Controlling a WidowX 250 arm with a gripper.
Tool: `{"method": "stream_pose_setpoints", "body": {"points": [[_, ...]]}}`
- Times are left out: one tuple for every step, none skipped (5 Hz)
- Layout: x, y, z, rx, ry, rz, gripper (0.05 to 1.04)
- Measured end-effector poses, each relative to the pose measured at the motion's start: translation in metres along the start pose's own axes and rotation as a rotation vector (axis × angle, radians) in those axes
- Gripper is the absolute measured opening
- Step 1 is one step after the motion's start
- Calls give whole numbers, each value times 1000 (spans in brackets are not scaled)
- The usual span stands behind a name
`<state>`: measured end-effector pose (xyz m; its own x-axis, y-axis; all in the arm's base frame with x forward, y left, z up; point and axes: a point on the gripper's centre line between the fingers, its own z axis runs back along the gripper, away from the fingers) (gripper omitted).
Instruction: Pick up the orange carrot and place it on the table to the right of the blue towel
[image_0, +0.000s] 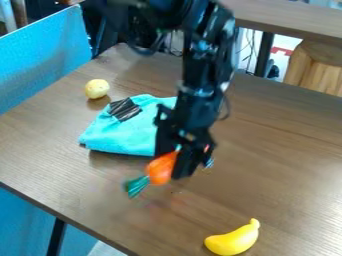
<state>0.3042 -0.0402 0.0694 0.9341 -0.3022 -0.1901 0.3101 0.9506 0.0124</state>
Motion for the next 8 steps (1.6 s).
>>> {"method": "stream_pose_setpoints", "body": {"points": [[30,-11,9,8,4,1,590],[63,-14,15,-4,1,4,590],[94,-13,13,-8,-10,50,590],[116,-12,5,-20,17,82,590],[130,-10,-11,-15,73,101,590],[132,-6,-17,9,103,119,590],[129,-7,-20,-6,113,118,692],[121,-3,-21,-42,93,129,938]]}}
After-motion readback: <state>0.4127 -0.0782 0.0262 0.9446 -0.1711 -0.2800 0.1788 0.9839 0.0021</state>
